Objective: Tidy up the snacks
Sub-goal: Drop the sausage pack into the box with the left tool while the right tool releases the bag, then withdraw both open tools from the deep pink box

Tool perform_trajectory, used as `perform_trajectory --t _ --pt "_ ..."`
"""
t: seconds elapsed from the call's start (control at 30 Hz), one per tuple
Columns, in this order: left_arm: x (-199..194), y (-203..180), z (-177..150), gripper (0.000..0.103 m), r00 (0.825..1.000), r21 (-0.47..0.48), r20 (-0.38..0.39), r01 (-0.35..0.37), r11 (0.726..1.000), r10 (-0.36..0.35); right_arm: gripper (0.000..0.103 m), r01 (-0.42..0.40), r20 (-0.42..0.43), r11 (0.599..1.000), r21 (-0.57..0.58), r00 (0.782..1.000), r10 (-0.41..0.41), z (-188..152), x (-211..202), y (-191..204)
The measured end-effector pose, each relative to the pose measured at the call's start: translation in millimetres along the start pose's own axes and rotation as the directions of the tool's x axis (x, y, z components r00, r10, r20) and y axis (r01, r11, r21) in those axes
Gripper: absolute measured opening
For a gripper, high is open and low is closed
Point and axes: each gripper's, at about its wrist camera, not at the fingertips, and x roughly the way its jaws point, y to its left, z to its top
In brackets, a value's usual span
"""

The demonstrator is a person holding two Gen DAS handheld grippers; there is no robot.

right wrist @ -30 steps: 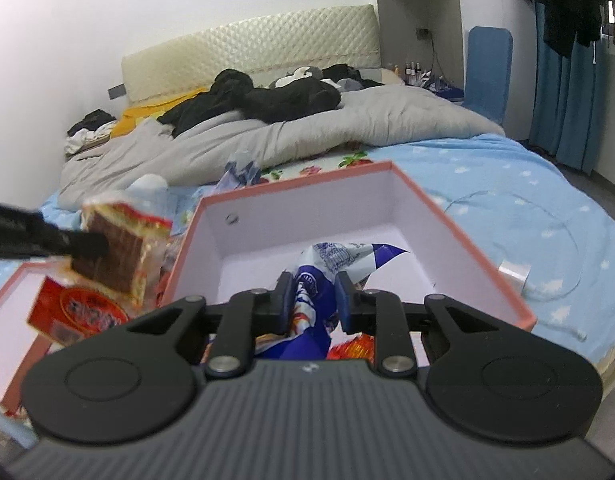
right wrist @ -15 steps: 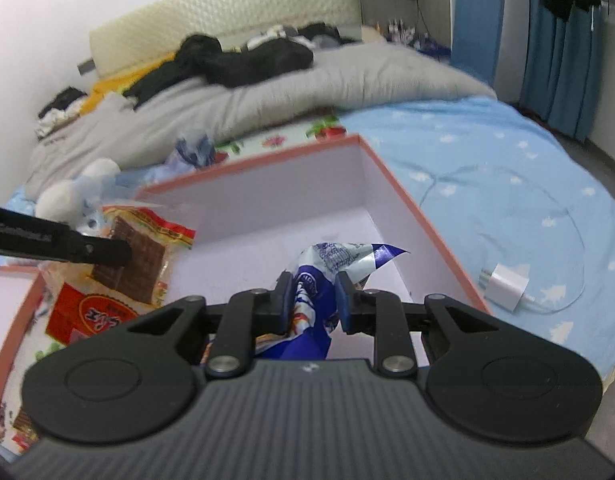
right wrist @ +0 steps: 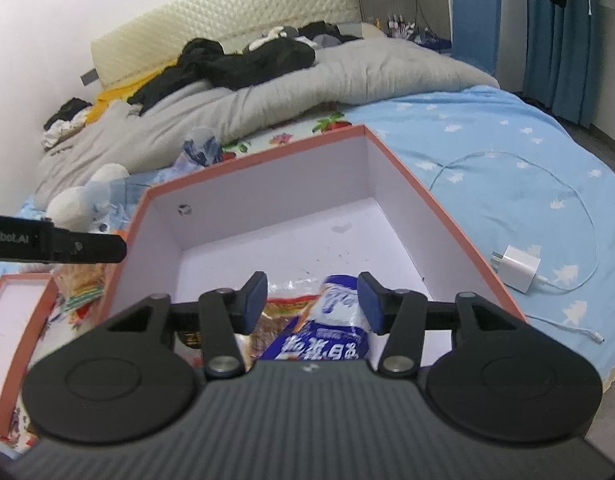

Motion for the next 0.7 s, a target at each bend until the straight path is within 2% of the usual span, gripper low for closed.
perform_trajectory --t 0.13,0.33,0.53,0.7 --pt "-28 -2 -12 0.049 0.998 0.013 0.059 -0.010 1.000 0.009 0.052 -0.038 0.052 0.999 0.006 0.998 0.038 -4 -24 12" --pt "-70 8 -36 0.049 0.992 -0.015 0.126 -0.028 0.999 0.030 0.052 -0.082 0.099 0.996 -0.033 0.991 0.085 -12 -52 37" --pt "-112 20 -67 0.049 0.982 -0.025 0.172 -0.073 0.997 0.076 0.052 -0.130 0.120 0.990 -0.055 0.983 0.136 -26 -76 60" --pt "-138 31 -94 0.049 0.977 -0.040 0.180 -0.112 0.993 0.118 0.052 -0.162 0.118 0.983 -0.085 0.978 0.171 -40 -90 77"
